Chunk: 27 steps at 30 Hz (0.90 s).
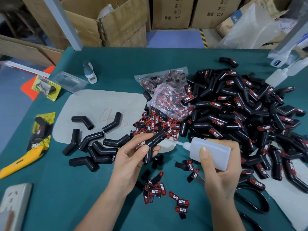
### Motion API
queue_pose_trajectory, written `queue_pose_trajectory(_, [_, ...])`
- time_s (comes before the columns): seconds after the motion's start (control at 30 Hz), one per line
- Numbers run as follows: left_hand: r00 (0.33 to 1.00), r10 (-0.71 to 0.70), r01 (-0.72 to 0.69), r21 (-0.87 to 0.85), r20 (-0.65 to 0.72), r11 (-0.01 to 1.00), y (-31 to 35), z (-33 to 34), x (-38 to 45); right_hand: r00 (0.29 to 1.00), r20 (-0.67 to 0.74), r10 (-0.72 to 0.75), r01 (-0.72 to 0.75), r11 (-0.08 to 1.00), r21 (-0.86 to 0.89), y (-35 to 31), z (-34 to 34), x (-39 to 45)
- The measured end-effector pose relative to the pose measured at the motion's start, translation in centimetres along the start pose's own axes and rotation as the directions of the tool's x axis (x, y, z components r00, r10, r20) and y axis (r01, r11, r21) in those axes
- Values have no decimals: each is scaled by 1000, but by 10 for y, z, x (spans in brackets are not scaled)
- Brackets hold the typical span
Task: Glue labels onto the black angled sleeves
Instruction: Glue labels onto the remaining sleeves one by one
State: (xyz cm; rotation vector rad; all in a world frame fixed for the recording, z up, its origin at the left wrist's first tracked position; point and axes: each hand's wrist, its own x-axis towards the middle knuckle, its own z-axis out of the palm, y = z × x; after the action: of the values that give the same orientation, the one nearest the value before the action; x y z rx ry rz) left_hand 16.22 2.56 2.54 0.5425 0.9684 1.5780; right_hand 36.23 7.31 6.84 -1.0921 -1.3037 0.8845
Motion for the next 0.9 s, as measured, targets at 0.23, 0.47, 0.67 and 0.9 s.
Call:
queue_pose_trajectory(0.23, [999, 35, -35, -1, 4, 999, -3, -3, 1, 1000, -7, 5, -5, 1000, 0, 1, -1, 1])
queue_pose_trajectory(0.47, [998, 53, -54, 8, 12, 999, -3, -4, 2, 1000, 19, 11, -11, 1000, 9, 2, -1, 0])
queue_pose_trajectory(0.67, [998, 62, -62, 14, 18, 998, -4, -6, 3, 1000, 23, 13, -13, 1000, 14, 3, -2, 0])
queue_pose_trajectory(0.9, [999, 49, -49, 8, 15, 999, -5, -6, 3, 999, 28, 18, -18, 1000, 2, 3, 0, 0])
